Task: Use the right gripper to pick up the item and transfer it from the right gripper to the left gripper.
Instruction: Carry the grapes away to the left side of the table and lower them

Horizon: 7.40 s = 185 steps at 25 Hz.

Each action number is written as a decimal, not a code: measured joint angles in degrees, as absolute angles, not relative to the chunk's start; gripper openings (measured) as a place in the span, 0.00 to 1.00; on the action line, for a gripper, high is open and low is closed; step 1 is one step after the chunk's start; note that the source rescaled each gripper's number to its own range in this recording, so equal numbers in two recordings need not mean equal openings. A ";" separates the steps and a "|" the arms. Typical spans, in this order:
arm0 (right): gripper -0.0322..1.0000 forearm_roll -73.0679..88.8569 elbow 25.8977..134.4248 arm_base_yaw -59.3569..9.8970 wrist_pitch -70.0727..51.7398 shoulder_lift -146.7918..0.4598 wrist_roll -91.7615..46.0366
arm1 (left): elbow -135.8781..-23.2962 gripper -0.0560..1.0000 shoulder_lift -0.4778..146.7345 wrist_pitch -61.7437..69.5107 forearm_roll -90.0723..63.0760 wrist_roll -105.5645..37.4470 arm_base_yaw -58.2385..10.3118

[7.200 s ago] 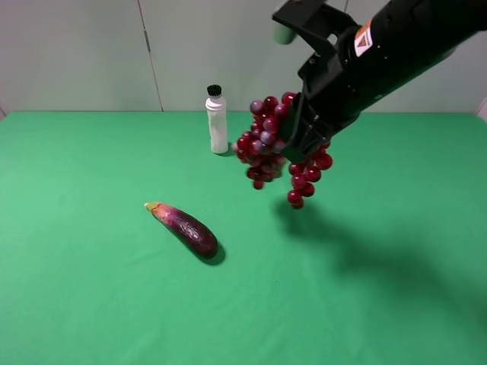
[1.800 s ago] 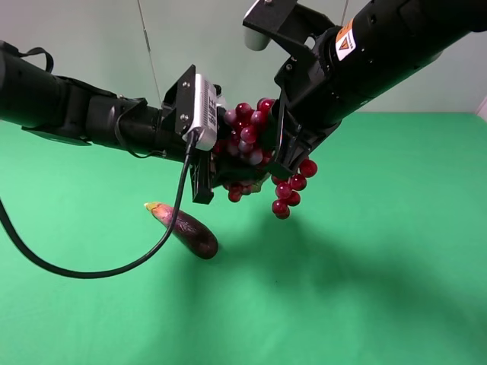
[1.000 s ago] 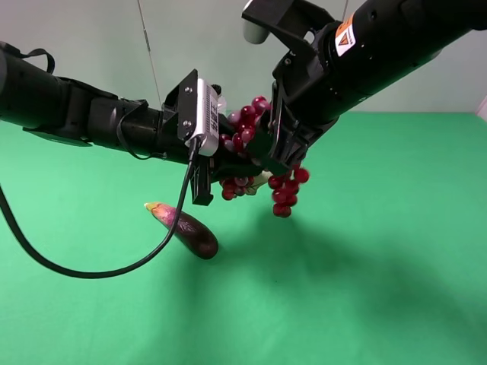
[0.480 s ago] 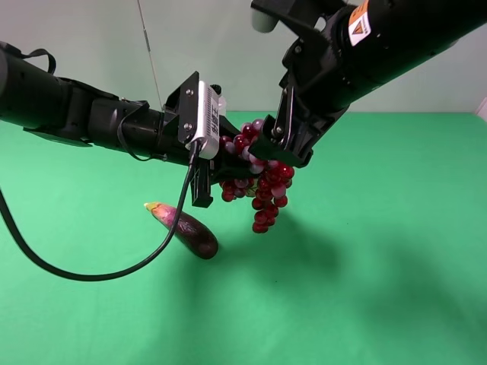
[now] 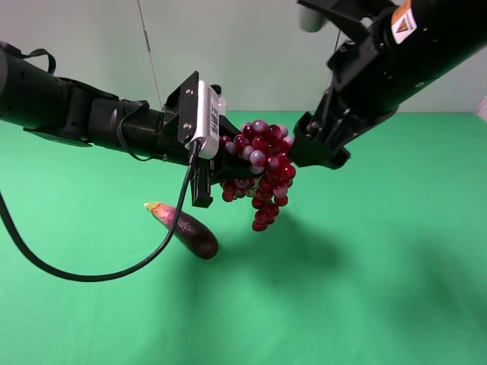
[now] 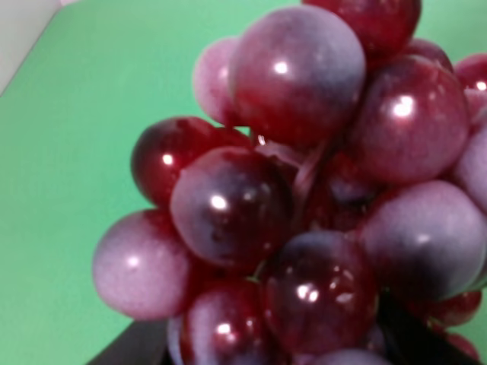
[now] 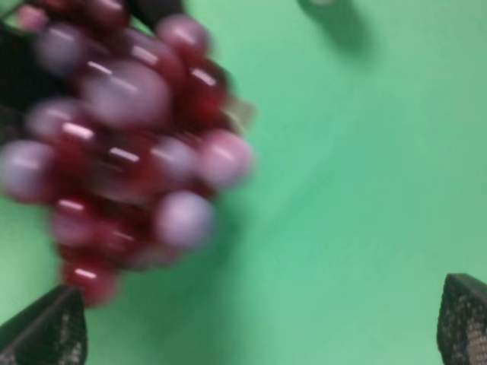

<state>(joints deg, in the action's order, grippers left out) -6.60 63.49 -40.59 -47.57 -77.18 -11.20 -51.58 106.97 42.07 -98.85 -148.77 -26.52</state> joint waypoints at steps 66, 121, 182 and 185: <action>1.00 -3.68 28.03 -13.39 -58.83 -2.02 5.63 | -51.58 0.06 106.97 50.10 -98.72 -148.55 -26.52; 1.00 -2.60 28.03 1.37 -58.70 0.30 5.20 | -51.58 0.06 106.97 50.34 -98.67 -148.93 -26.52; 1.00 -2.60 28.03 1.37 -58.70 0.30 5.20 | -40.81 0.05 95.69 -19.26 -42.57 -41.41 -15.00; 1.00 -2.60 28.03 1.37 -58.70 0.30 5.20 | -40.81 0.05 99.14 -19.40 -42.59 -41.41 -15.00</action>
<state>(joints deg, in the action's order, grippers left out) -2.60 28.03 1.37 -58.70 0.30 5.20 -40.81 99.14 -19.40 -42.59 -41.41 -15.00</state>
